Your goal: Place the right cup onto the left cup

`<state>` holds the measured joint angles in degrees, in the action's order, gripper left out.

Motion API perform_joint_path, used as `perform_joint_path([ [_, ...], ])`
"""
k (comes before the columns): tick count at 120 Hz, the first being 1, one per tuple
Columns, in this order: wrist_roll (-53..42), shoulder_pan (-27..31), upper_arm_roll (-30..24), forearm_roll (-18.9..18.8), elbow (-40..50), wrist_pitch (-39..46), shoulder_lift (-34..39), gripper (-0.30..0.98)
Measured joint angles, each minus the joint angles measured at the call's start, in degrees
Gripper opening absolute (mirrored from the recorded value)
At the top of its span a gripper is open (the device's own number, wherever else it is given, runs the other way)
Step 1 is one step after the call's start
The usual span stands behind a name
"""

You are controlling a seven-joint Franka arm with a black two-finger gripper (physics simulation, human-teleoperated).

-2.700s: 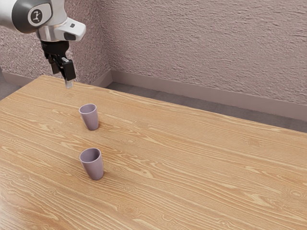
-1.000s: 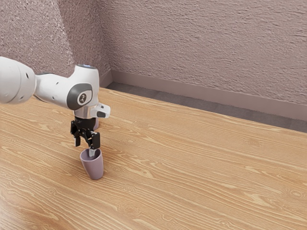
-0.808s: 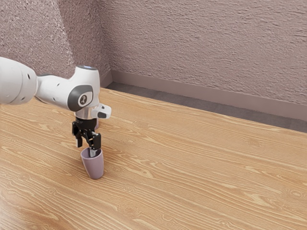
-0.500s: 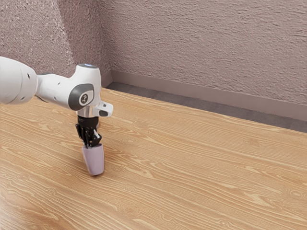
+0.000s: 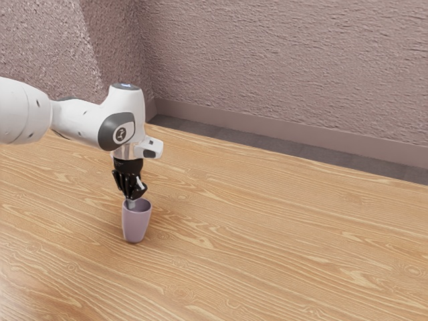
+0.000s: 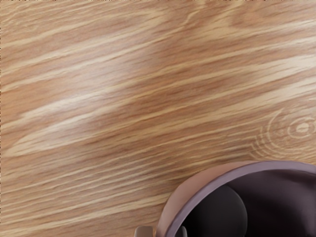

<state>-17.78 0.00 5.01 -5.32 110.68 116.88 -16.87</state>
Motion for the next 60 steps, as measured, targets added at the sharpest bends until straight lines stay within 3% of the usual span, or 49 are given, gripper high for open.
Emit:
perform_joint_path([
  [31, -0.18, 0.42, 0.12, -0.90, -2.86, -0.22, 3.08, -0.10],
  [60, -2.19, 6.04, 0.51, 1.44, -17.77, -3.55, 1.77, -0.10],
])
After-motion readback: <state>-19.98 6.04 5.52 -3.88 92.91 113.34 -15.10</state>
